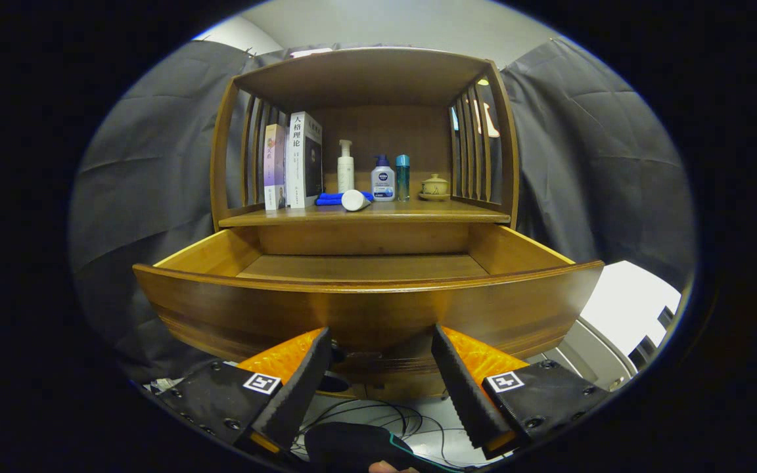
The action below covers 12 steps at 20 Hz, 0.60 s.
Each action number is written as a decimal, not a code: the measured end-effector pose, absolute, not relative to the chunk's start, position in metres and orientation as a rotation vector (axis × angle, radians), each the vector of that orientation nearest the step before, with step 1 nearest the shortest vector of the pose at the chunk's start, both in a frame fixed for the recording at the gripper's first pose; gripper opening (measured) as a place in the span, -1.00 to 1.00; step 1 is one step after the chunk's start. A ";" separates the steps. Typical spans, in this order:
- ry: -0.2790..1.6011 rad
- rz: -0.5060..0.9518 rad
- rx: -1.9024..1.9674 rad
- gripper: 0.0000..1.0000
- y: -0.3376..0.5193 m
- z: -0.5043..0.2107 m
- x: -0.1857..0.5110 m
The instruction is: Pull open the drawer, take out the items inside it, and place them on the countertop above the cabinet.
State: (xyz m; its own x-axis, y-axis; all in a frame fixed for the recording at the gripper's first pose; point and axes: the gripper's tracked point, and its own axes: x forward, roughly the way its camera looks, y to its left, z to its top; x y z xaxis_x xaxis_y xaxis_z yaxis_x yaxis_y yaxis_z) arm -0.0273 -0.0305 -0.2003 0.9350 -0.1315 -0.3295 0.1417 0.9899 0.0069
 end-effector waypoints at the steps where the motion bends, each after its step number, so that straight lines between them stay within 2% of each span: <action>1: 0.336 -0.138 0.023 0.95 -0.030 -0.200 -0.026; 12: 0.379 -0.130 -0.034 1.00 -0.011 -0.211 -0.020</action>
State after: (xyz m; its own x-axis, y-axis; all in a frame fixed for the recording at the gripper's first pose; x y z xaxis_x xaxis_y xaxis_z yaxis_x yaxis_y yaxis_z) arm -0.0199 -0.0107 -0.2114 0.9207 -0.1332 -0.3669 0.1203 0.9910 -0.0578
